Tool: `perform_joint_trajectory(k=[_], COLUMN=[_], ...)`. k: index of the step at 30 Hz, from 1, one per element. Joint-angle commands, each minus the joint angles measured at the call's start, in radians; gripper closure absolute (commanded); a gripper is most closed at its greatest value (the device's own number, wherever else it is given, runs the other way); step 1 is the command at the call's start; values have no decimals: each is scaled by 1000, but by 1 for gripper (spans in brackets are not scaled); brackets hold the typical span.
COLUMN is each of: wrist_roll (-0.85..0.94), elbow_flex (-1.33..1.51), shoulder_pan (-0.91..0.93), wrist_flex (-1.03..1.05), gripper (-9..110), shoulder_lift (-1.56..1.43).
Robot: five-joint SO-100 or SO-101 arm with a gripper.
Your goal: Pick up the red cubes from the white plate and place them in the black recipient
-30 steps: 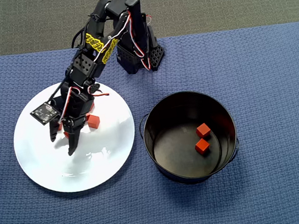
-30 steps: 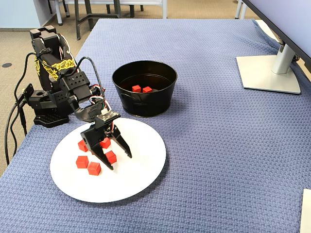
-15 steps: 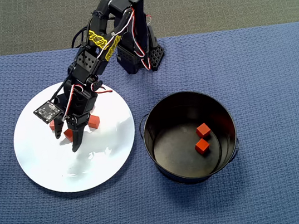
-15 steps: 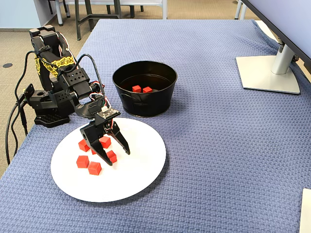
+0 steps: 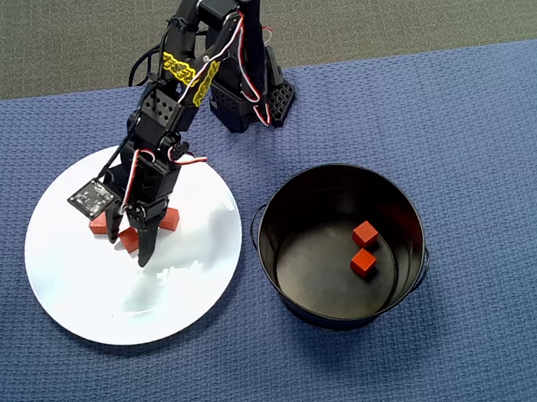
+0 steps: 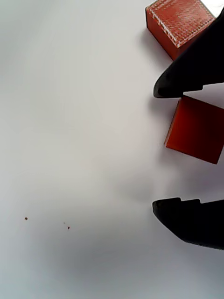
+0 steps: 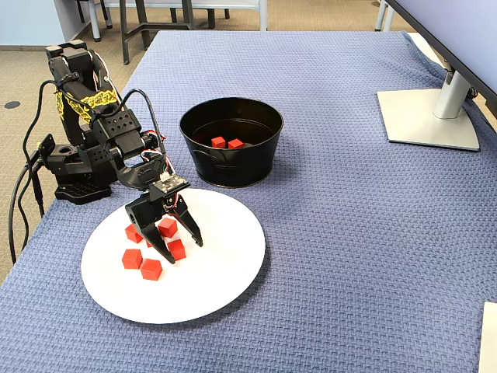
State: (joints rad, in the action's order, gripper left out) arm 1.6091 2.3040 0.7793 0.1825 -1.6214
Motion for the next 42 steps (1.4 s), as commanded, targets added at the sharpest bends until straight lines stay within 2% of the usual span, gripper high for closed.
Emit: perform_joint_trajectory(k=[1, 15, 21, 26, 30, 34, 42], wrist_roll=[6, 6, -20, -109, -267, -554, -1149], elbow_flex=[-3, 46, 46, 15, -153, -402, -620], shoulder_pan=[32, 32, 25, -2, -52, -141, -465], wrist_flex=[-29, -43, -55, -54, 210, 540, 897], gripper=[82, 85, 101, 101, 101, 101, 102], shoulder_lift=[-58, -78, -81, -103, -196, -273, -445])
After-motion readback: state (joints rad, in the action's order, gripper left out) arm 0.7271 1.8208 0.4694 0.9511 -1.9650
